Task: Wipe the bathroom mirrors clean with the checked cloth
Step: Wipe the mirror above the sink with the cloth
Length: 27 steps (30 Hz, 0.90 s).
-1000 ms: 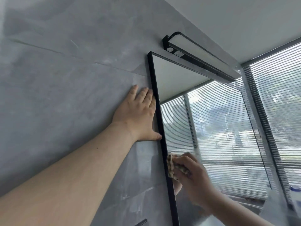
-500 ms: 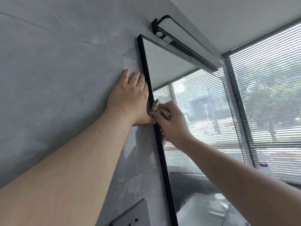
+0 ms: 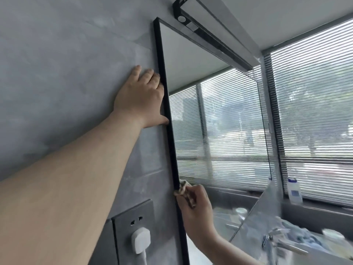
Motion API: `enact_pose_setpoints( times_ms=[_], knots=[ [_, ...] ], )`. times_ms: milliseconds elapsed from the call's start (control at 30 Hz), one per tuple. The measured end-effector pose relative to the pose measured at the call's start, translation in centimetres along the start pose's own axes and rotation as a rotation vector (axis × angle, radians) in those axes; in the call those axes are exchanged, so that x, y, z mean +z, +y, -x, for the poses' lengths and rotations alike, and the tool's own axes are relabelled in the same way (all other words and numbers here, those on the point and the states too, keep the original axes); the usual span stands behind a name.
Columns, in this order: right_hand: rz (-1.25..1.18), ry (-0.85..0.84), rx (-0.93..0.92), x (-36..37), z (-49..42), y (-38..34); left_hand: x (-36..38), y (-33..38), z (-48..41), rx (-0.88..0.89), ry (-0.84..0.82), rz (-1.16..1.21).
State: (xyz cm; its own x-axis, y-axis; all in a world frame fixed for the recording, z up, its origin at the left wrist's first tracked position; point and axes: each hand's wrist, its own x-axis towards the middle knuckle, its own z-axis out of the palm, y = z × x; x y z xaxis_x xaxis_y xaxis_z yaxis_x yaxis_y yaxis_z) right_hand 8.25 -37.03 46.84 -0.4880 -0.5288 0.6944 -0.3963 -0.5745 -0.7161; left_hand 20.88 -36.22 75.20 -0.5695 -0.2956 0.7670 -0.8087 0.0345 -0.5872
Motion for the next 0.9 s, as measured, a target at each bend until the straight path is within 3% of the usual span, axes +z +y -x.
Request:
enact_pose_setpoints(
  times_ms=[267,533,633,900],
  knots=[
    [0.001,-0.055,-0.157,0.2,-8.3,-7.9,0.9,2.7,3.2,-0.001,-0.078,0.001],
    [0.052,-0.128,0.032,-1.5,2.9,2.6,2.2,5.8,7.0,-0.039,-0.162,-0.061],
    [0.024,-0.16,0.023,-2.0,7.6,6.1,2.4,6.8,7.9,-0.032,-0.199,-0.095],
    [0.08,-0.147,0.009,-1.7,5.7,3.5,2.5,7.8,9.0,-0.03,-0.212,-0.09]
  ],
)
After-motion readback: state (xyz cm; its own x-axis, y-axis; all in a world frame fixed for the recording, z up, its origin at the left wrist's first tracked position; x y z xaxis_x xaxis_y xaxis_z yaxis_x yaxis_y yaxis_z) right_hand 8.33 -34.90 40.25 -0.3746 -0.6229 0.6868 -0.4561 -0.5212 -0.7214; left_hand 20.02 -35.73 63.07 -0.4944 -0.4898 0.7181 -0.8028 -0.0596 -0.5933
